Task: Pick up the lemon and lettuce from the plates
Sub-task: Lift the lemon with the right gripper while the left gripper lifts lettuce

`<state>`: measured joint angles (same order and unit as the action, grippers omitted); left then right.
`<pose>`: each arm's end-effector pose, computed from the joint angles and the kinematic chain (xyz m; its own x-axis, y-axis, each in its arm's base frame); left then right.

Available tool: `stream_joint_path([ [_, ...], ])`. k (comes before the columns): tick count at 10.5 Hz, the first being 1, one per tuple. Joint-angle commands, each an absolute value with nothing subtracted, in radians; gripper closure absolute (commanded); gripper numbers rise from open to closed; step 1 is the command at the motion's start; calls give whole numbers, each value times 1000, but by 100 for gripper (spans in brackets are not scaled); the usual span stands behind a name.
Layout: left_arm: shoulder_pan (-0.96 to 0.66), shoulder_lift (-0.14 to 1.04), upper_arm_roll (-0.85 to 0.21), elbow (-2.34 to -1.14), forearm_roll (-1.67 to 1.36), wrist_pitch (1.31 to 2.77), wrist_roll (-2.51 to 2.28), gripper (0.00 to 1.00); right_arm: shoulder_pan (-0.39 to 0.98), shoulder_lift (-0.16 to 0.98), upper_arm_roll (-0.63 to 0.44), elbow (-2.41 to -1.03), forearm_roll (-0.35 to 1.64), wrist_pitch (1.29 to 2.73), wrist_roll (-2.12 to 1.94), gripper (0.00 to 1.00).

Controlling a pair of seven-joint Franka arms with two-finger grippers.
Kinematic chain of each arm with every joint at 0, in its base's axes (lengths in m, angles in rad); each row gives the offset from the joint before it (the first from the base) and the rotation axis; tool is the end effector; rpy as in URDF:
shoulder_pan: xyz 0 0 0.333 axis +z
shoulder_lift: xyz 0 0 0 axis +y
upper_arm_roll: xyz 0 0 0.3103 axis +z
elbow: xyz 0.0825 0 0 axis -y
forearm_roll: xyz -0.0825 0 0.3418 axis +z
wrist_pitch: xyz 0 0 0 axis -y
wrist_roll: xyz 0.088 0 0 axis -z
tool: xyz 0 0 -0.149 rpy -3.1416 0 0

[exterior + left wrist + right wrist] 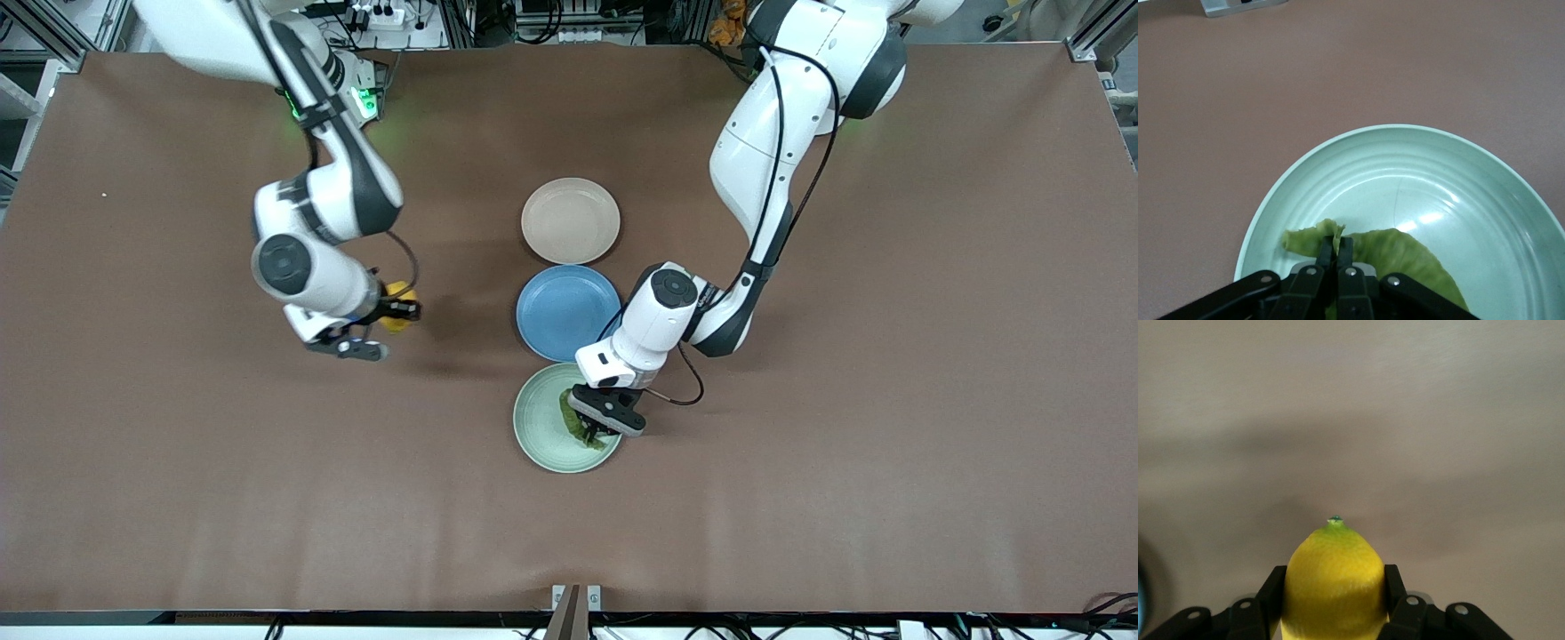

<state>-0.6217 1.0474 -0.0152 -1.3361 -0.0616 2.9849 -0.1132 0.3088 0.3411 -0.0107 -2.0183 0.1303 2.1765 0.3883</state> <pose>0.6167 -0.4471 0.1520 0.7634 -0.3325 0.5538 -0.4677 -0.8759 0.1188 0.5142 0.1679 0.2514 0.9643 -0.1683 -0.2046 -0.1743 -0.9846 -0.0114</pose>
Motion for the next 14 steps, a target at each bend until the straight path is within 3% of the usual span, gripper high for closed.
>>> stream_joint_path([
  [1,-626,1034,-6,-1359,-48,2988,-115,100,266,356,3,-2046,130,2184,353,85],
  [5,-635,999,-6,-1365,-55,2944,-185,100,203,394,2,-2045,126,2186,263,61],
  [7,-634,944,-5,-1371,-55,2832,-221,100,193,397,0,-2043,109,2192,253,40],
  [8,-632,916,-5,-1371,-55,2773,-225,100,189,399,2,-2042,74,2192,250,40],
  [9,-623,888,-5,-1371,-54,2726,-225,100,181,402,2,-2042,72,2194,249,27],
  [12,-583,792,-6,-1388,-48,2590,-224,100,149,406,2,-2040,69,2194,189,23],
  [13,-574,752,-6,-1391,-48,2530,-224,100,150,407,3,-2039,71,2191,190,0],
  [14,-551,712,-6,-1391,-48,2461,-225,100,149,407,3,-2034,71,2181,189,0],
])
